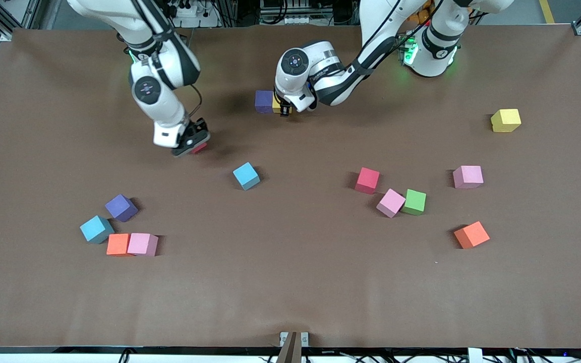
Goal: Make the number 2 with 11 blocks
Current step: 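Carry the yellow cube toward the purple cube while the right gripper grasps the red cube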
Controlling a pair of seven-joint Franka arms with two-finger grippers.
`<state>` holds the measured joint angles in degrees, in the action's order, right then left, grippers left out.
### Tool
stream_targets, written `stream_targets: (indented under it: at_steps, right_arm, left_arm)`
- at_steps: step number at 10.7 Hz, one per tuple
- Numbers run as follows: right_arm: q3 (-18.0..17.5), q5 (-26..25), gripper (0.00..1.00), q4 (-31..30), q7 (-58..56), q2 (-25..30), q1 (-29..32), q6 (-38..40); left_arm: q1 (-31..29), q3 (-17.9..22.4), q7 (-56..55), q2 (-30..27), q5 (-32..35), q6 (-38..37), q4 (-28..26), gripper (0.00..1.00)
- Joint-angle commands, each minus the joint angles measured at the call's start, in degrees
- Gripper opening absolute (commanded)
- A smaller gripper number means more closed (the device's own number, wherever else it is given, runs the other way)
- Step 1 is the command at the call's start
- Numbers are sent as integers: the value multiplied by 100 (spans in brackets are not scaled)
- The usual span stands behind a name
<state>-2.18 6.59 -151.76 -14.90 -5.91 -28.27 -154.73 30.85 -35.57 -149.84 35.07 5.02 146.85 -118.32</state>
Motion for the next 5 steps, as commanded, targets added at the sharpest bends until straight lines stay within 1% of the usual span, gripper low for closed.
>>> stream_targets:
  at_steps: [1, 3, 4, 5]
  right_arm:
    - [24, 97, 24, 76, -1019, 160, -135, 66]
    - [7, 97, 23, 103, -1593, 151, -265, 23]
    - [15, 97, 19, 147, -1717, 160, -536, 14]
    - [24, 97, 17, 225, -1910, 134, -730, 13]
  left_arm:
    - [53, 33, -72, 114, 218, -51, 107, 100]
    - [18, 33, -54, 45, 219, -77, 107, 100]
    - [-52, 24, 16, -86, 227, -129, 81, 100]
    - [-131, 7, 147, -227, 227, -426, 89, 100]
